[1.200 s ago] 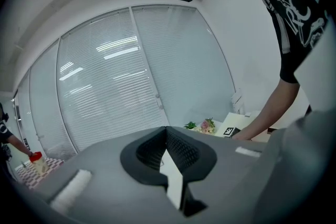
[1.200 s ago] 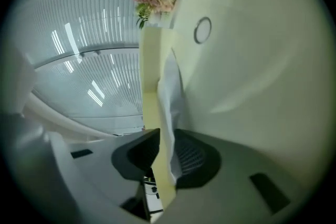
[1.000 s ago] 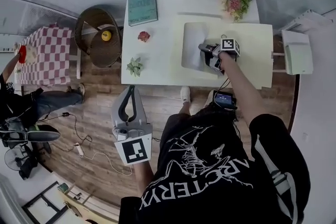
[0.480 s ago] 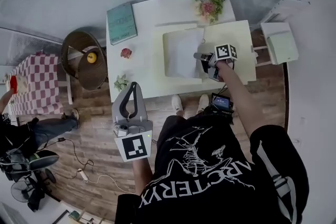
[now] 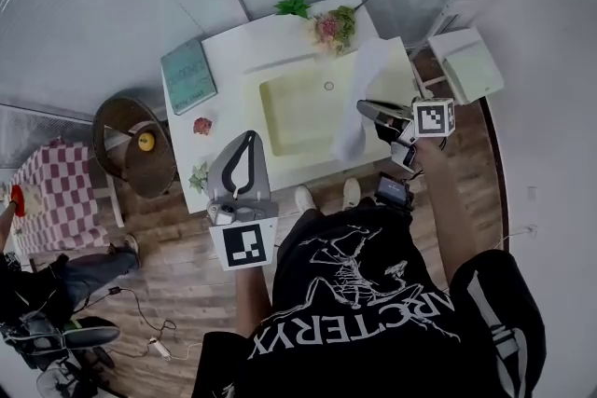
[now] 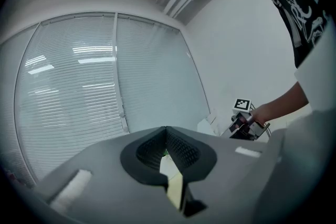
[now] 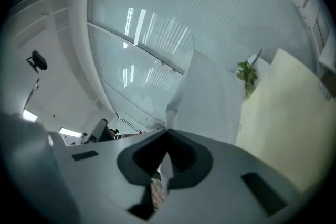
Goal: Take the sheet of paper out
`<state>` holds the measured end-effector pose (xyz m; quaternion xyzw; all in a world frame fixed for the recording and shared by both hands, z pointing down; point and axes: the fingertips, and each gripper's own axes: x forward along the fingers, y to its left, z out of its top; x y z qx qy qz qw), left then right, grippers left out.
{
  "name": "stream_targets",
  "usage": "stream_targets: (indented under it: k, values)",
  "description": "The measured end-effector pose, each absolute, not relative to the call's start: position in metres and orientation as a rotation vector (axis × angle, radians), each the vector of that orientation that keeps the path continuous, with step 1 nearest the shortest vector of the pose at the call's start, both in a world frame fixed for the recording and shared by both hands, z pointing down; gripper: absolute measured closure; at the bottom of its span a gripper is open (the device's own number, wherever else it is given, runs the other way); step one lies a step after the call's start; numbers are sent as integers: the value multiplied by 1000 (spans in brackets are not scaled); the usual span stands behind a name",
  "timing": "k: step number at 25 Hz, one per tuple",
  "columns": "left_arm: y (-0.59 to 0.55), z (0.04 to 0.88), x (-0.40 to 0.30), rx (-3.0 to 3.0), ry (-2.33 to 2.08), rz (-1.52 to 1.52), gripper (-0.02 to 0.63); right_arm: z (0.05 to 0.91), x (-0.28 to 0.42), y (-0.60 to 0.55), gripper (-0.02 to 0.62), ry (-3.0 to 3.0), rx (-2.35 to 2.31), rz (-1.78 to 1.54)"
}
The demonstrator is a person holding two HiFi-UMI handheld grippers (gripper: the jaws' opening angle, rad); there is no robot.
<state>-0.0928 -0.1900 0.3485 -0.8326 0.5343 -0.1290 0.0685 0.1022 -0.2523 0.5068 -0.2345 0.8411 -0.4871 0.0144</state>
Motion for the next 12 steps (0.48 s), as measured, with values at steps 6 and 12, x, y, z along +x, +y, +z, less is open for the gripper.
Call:
stream_targets:
  k: [6, 12]
  values:
    - [-198, 343, -88, -2517, 1590, -360, 595, 424, 92, -244, 583, 2745, -849, -970]
    - [-200, 340, -84, -2517, 1573, -349, 594, 385, 53, -232, 583, 2991, -1175, -209]
